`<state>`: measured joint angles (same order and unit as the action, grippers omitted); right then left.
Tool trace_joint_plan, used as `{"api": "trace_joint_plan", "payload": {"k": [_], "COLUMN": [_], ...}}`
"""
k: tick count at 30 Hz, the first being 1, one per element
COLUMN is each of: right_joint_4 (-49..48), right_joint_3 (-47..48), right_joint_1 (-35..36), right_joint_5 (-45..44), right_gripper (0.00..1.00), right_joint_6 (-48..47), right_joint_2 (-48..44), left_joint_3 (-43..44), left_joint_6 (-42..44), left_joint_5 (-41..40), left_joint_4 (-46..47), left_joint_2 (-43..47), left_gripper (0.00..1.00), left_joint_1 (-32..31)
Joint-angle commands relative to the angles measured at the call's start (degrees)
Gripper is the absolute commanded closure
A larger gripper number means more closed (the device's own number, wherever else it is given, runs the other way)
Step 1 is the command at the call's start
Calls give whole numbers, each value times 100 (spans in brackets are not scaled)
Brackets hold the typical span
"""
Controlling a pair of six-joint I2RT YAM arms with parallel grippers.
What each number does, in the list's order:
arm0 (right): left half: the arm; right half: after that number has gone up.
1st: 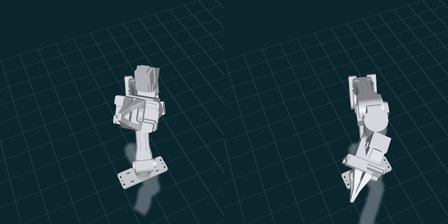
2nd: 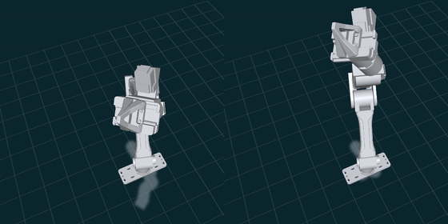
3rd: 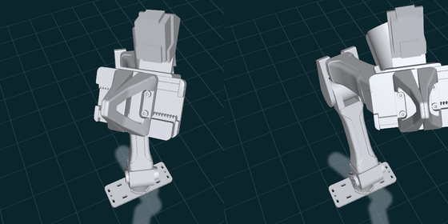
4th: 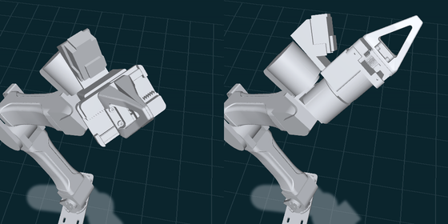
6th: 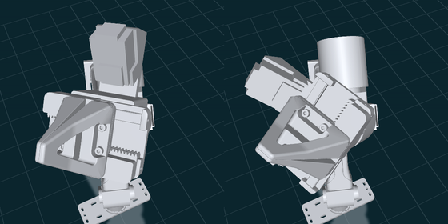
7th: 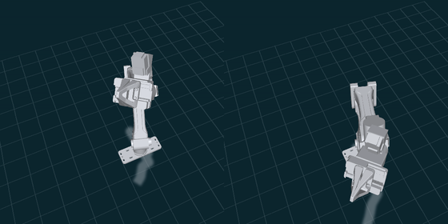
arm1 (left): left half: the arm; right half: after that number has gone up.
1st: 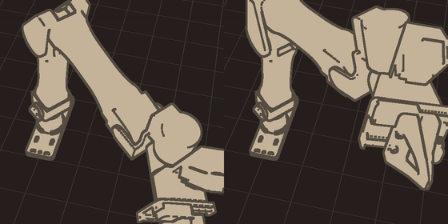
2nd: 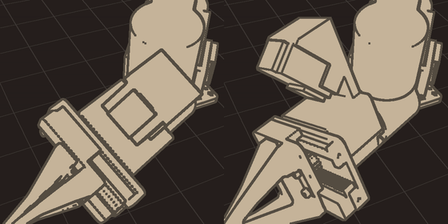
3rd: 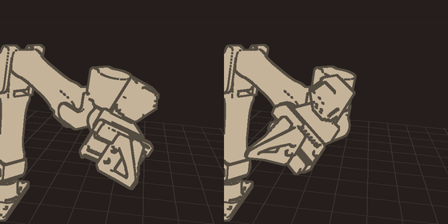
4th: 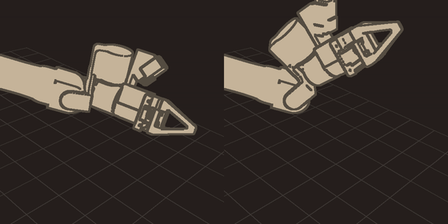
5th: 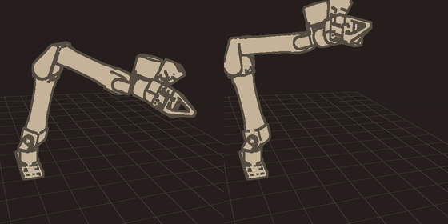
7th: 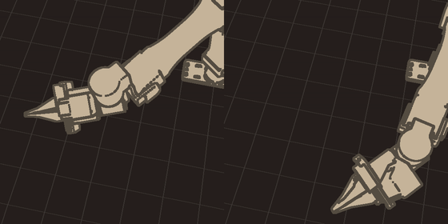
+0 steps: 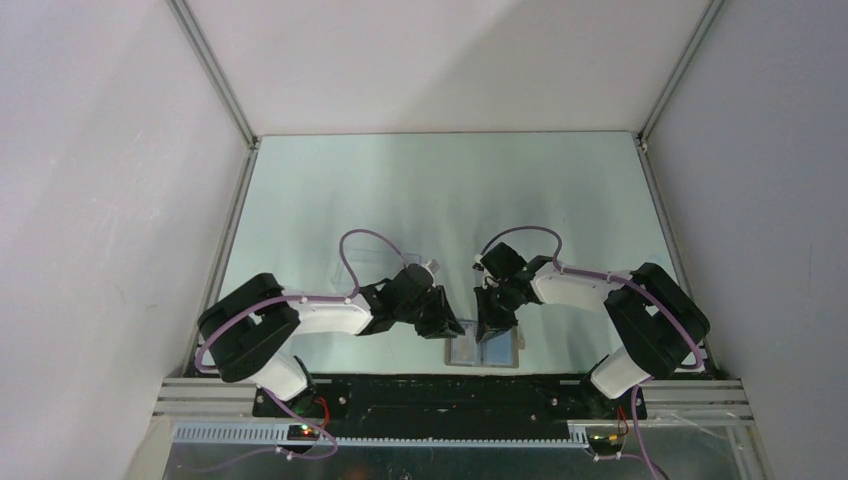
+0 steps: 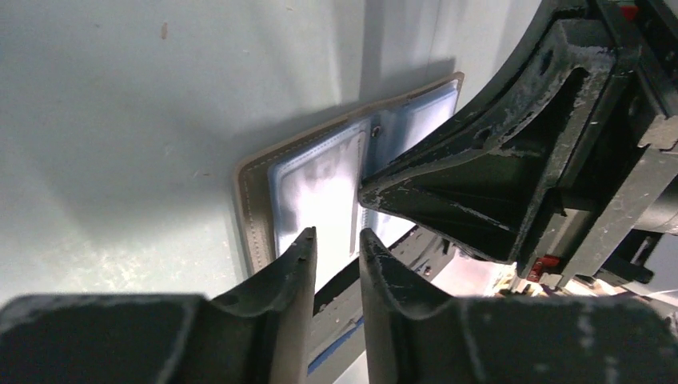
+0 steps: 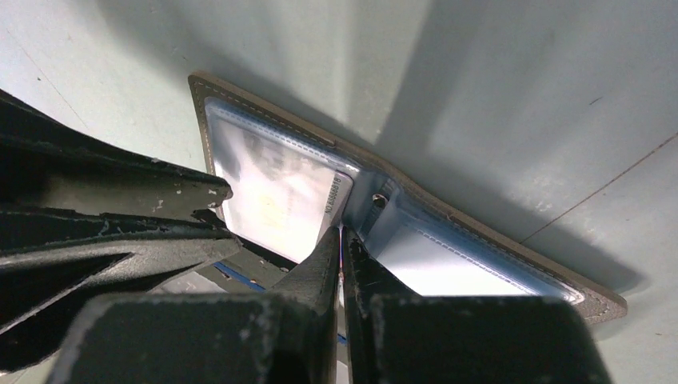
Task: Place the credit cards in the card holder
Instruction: Turn over the card slot in the card holder.
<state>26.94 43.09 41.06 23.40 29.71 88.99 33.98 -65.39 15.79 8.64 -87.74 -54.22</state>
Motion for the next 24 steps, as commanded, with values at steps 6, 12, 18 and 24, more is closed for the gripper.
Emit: {"api": "trace_joint_plan", "payload": {"k": [6,12,18,24], "right_joint_4": [-81,-75,-97,-88], "right_joint_3": [-29,-33,-27,-23], "right_joint_1": [47,55,61,60], "right_joint_5": [-82,-90,-53,-31], "right_gripper": [98,100,100,100], "right_joint_6": [-84,-80,-67,-45], "right_joint_2": [94,109,114,31], "left_joint_3": [41,273,523,687], "left_joint_6": [161,231,387,445], "left_joint_5": [-655,-880,-838,-838], "left_joint_4": [-534,-1153,-1238,-1219], "left_joint_2": [162,79,-61,117], "left_gripper": [62,62,71,89], "left_joint_1": [-37,-45,-176,-268]}}
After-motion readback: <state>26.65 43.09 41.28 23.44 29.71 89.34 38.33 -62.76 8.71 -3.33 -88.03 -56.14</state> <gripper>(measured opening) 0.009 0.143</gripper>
